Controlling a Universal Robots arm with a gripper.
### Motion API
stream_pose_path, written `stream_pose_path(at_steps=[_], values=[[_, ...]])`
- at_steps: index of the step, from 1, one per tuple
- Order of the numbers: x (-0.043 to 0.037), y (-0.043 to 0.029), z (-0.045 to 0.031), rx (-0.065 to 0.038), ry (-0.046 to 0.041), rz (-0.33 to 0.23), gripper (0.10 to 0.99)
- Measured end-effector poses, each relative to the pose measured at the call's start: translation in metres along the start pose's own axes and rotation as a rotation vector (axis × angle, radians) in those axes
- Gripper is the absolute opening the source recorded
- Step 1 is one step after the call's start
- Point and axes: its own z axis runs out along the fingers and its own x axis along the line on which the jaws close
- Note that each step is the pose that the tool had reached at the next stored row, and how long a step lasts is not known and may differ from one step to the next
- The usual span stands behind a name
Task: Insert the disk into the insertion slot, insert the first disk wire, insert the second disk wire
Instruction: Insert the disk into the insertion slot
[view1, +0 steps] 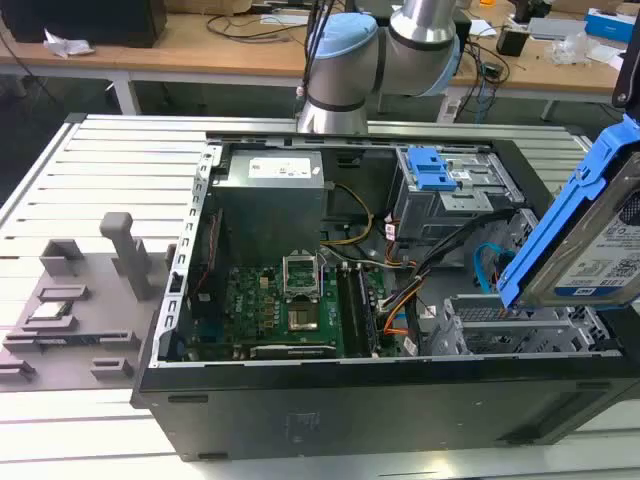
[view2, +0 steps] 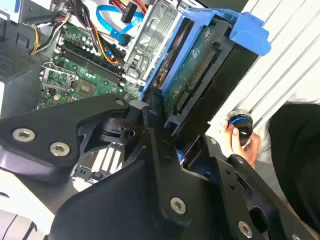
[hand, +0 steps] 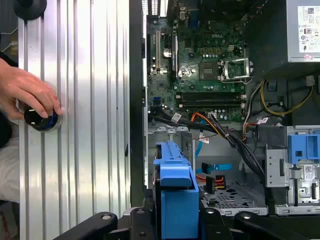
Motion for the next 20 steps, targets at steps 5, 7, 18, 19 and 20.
stream_pose_path(at_steps=[5, 7, 18, 19, 20], values=[[0.0, -0.0001, 0.0038, 0.0, -0.0002, 0.0, 0.361], [0.0, -0.0002, 0.0061, 0.0, -0.0002, 0.0, 0.361], [-0.0063, 0.0018, 0.0198, 0.0, -0.0029, 0.0, 0.361], [-0.0072, 0.002, 0.0212, 0.0, -0.0031, 0.0, 0.361], [-0.009, 0.002, 0.0238, 0.0, -0.003, 0.0, 0.361]])
